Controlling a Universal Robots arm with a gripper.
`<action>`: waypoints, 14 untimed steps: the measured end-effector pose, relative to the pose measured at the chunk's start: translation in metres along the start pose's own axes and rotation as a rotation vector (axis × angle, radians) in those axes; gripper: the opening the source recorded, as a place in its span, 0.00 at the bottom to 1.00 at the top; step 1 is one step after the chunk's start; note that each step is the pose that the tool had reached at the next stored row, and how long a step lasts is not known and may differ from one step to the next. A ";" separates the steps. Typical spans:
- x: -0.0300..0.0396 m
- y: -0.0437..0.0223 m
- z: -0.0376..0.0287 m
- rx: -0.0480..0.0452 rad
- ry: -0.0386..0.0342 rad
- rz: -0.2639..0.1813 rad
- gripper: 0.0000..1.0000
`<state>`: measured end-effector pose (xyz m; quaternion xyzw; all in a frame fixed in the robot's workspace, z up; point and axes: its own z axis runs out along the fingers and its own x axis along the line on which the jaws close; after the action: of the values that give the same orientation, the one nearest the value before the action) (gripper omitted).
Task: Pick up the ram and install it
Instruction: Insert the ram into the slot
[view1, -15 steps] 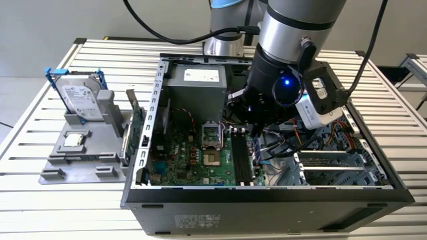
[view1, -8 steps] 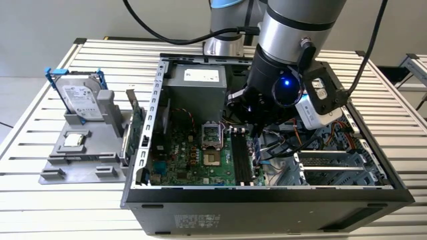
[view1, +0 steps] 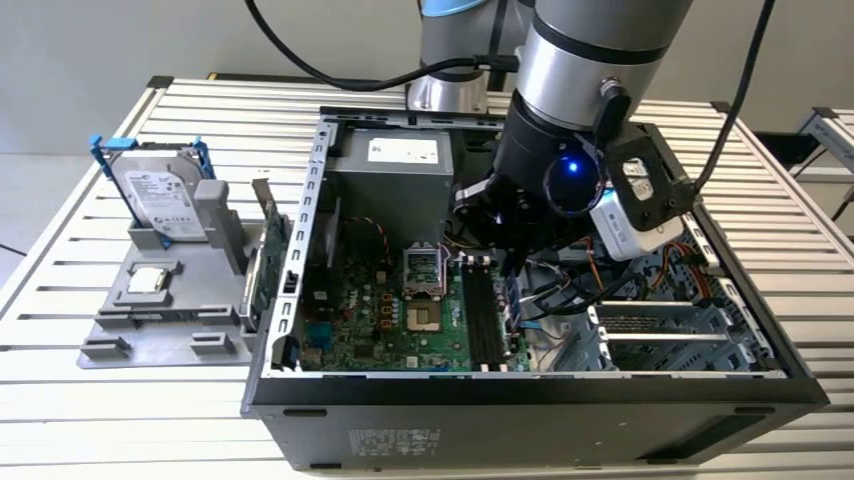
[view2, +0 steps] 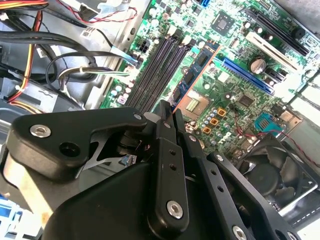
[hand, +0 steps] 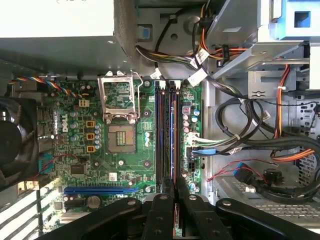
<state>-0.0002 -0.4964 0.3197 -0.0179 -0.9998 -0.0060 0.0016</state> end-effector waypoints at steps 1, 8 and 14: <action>0.0000 0.0000 0.0001 0.0003 0.0001 0.000 0.00; 0.0001 0.0004 0.0093 0.0005 0.0004 -0.023 0.00; -0.0005 0.0046 0.0125 0.0005 0.0002 -0.011 0.00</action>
<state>0.0004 -0.4917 0.3072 -0.0126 -0.9999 -0.0058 0.0017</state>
